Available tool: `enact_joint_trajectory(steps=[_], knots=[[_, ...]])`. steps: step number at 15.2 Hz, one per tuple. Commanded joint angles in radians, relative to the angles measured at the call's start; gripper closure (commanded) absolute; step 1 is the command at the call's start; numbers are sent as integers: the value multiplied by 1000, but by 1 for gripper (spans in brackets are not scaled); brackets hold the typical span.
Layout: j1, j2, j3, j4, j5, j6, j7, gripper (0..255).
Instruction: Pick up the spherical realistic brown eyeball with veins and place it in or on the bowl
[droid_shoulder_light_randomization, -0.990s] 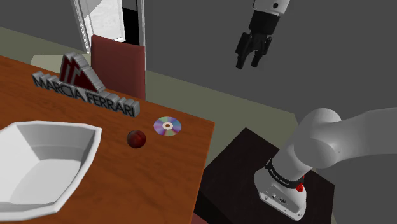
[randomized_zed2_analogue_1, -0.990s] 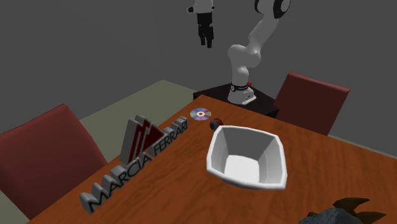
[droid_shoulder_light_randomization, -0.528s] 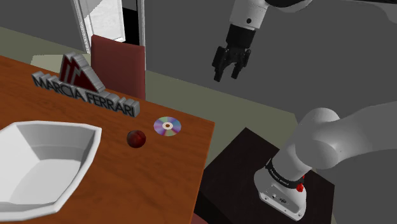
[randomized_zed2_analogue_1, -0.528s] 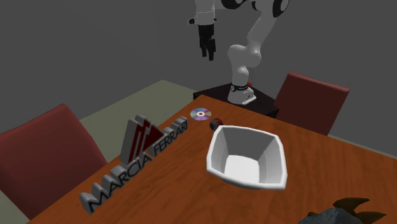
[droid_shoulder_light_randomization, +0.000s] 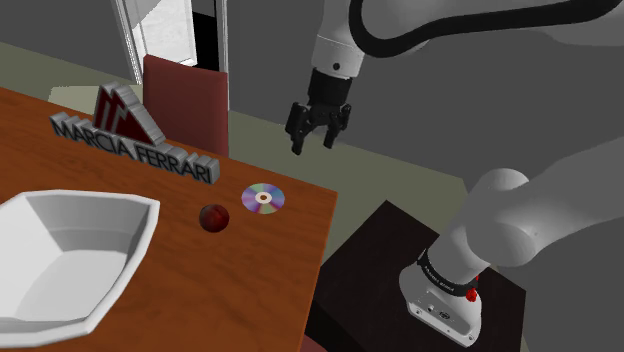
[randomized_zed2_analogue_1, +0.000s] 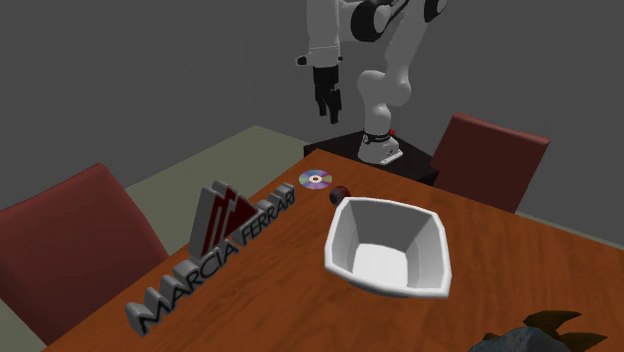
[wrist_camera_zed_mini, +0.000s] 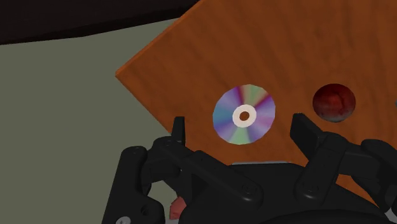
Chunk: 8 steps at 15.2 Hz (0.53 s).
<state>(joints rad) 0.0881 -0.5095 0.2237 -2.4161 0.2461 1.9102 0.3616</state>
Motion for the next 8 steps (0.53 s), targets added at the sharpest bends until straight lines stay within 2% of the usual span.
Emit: enact_joint_trajectory(steps=[1, 8], knots=[[12, 51, 34, 14, 15, 49, 34, 0], [36, 272, 142, 95, 16, 222, 147, 0]])
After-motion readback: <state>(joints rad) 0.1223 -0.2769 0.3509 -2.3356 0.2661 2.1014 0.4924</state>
